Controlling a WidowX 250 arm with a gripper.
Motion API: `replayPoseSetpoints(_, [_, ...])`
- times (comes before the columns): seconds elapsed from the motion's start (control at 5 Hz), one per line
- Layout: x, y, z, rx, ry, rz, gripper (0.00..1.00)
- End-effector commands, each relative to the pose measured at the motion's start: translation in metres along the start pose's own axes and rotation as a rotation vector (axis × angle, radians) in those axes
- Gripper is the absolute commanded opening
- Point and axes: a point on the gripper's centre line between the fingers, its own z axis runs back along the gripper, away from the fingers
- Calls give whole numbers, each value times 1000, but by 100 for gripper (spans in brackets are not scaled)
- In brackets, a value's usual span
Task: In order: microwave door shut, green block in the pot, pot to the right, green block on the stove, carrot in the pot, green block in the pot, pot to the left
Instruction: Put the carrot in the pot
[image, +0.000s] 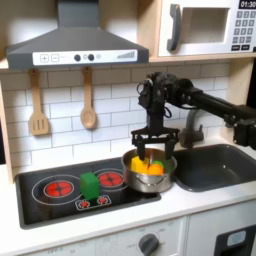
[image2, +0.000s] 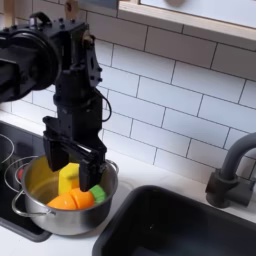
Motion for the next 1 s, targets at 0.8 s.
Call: replayPoseSetpoints(0.8, [-23, 28, -16, 53, 70, 147, 100])
